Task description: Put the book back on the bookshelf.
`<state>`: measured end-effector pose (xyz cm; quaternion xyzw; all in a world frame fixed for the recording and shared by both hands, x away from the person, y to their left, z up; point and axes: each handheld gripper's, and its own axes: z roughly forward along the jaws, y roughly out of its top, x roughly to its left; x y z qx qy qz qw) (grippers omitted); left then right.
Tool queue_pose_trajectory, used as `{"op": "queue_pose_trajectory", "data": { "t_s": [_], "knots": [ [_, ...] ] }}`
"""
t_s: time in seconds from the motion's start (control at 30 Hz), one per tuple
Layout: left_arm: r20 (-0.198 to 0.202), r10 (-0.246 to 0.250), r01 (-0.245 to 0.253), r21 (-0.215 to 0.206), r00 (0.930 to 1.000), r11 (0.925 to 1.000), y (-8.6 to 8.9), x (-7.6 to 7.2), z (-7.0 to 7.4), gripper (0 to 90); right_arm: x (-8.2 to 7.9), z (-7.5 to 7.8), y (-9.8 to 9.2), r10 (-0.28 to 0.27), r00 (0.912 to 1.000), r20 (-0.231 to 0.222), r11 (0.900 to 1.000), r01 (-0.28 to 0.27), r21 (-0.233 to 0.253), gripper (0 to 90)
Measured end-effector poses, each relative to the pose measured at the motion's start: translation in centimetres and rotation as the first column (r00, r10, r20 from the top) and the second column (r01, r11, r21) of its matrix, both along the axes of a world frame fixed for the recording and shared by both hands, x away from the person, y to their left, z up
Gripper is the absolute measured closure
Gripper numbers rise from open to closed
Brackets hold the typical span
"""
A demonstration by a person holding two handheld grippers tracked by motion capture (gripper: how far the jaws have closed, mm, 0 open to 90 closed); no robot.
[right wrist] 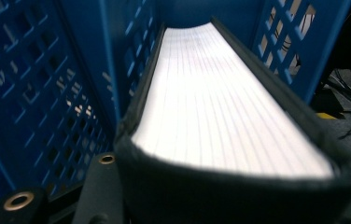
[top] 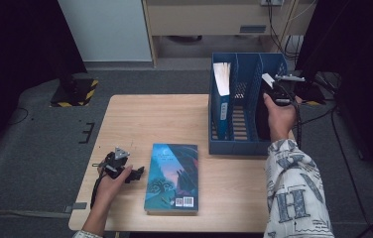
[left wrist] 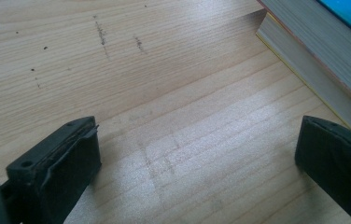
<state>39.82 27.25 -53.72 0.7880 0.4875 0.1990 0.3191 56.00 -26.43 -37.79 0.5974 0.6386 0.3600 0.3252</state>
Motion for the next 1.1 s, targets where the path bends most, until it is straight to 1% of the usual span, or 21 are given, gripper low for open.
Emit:
{"op": "queue_pose_trajectory", "data": {
  "t_s": [0.03, 0.07, 0.13, 0.33, 0.57, 0.6, 0.83, 0.87, 0.97, 1.1],
  "knots": [
    [0.000, 0.000, 0.000, 0.000, 1.0000, 1.0000, 0.0, 0.0, 0.0, 0.0, 0.0, 0.0, 0.0, 0.000, 1.0000, 0.000, 1.000, 0.000, 0.000, 52.5],
    [-0.001, 0.000, 0.000, 0.001, 1.0000, 1.0000, 0.0, 0.0, 0.0, 0.0, -0.3, 0.1, 0.0, 0.002, 0.9998, -0.020, 1.000, -0.002, -0.007, 52.4],
    [-0.001, -0.001, 0.001, 0.000, 1.0000, 1.0000, 0.0, 0.0, 0.0, 0.0, -0.4, 0.2, -0.1, -0.001, 0.9997, -0.026, 1.000, 0.001, -0.007, 52.3],
    [-0.001, -0.003, 0.003, 0.000, 1.0000, 1.0000, 0.0, -0.1, 0.0, 0.0, -1.4, 0.1, -0.7, -0.001, 0.9984, -0.057, 1.000, 0.002, 0.009, 52.2],
    [-0.001, -0.004, 0.004, 0.002, 1.0000, 1.0000, 0.0, -0.1, 0.0, 0.0, -2.7, -0.4, -1.1, -0.003, 0.9984, -0.056, 1.000, 0.005, 0.030, 51.6],
    [-0.001, -0.003, 0.003, 0.002, 1.0000, 1.0000, 0.0, -0.1, 0.0, 0.0, -2.8, -0.5, -1.1, -0.010, 0.9984, -0.057, 0.999, 0.012, 0.039, 51.5],
    [0.001, -0.001, 0.001, -0.001, 1.0000, 1.0000, -0.1, -0.1, 0.0, 0.0, -3.6, -0.8, -1.3, -0.014, 0.9981, -0.060, 0.999, 0.016, 0.040, 51.0],
    [0.000, -0.001, 0.001, -0.001, 1.0000, 1.0000, -0.1, -0.1, 0.0, 0.0, -3.9, -0.9, -1.5, -0.017, 0.9977, -0.066, 0.999, 0.020, 0.049, 50.8],
    [0.000, -0.001, 0.001, -0.001, 1.0000, 1.0000, -0.1, -0.1, 0.0, 0.0, -4.1, -1.0, -1.6, -0.019, 0.9974, -0.070, 0.998, 0.022, 0.053, 50.5],
    [0.000, -0.001, 0.001, -0.001, 1.0000, 1.0000, -0.1, -0.1, 0.0, 0.0, -4.6, -1.3, -1.7, -0.012, 0.9973, -0.072, 0.999, 0.016, 0.051, 50.1]
  ]
}}
